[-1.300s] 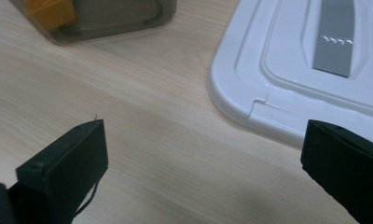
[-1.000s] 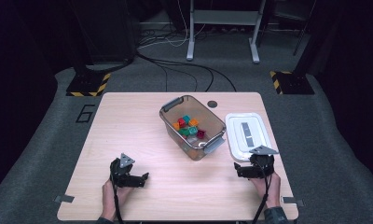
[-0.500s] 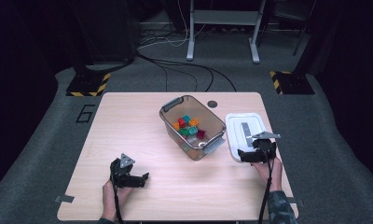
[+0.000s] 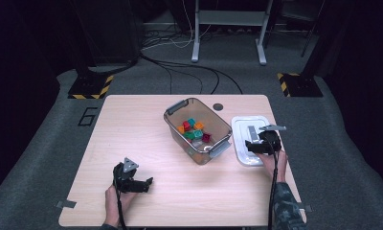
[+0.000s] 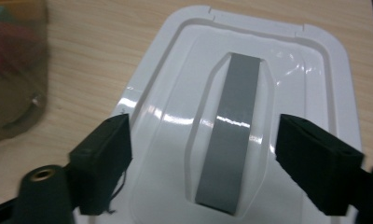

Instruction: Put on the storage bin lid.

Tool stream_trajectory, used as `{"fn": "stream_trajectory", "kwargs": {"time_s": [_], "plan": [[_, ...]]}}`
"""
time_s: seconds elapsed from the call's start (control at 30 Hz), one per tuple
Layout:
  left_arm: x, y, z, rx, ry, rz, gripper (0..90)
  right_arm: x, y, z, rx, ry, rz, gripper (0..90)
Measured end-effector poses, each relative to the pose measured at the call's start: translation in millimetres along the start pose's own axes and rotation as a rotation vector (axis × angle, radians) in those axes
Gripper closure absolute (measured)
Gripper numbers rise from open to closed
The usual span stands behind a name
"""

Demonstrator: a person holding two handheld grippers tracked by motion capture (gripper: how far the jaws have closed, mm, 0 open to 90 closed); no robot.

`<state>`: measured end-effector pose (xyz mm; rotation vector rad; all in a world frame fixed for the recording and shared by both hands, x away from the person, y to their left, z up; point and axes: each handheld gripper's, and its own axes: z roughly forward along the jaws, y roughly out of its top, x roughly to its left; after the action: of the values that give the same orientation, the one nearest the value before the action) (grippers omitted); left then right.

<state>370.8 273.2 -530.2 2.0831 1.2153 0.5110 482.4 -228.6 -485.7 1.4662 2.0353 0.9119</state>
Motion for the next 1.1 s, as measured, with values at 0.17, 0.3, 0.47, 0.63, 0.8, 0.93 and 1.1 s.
{"fn": "stream_trajectory", "kwargs": {"time_s": [0.17, 0.3, 0.47, 0.63, 0.8, 0.93, 1.1], "plan": [[-0.1, -0.1, 0.0, 0.0, 0.001, -0.002, 0.0, -9.0, 4.7, 13.3, 0.012, 0.006, 0.047, 28.6], [-0.1, -0.1, 0.5, -0.007, 0.004, 0.001, 0.0, -17.6, 8.5, 27.8, 0.053, -0.016, 0.091, 38.4], [0.5, 0.2, -0.3, 0.003, 0.0, 0.011, 0.0, -18.9, 8.2, 34.4, 0.057, -0.041, 0.074, 45.9], [0.4, 0.1, -0.3, 0.003, 0.0, 0.012, 0.0, -16.4, 9.7, 39.5, 0.06, -0.051, 0.067, 54.5], [0.4, 0.1, -0.3, 0.003, 0.0, 0.012, 0.0, -18.3, 13.2, 40.7, 0.077, -0.046, 0.05, 61.9], [0.3, 0.1, -0.3, 0.003, -0.001, 0.01, 0.0, -18.7, 15.4, 41.4, 0.091, -0.049, 0.044, 63.1], [0.1, 0.0, -0.4, 0.002, -0.001, 0.009, 0.0, -17.0, 16.6, 41.6, 0.074, -0.088, 0.039, 66.6]]}}
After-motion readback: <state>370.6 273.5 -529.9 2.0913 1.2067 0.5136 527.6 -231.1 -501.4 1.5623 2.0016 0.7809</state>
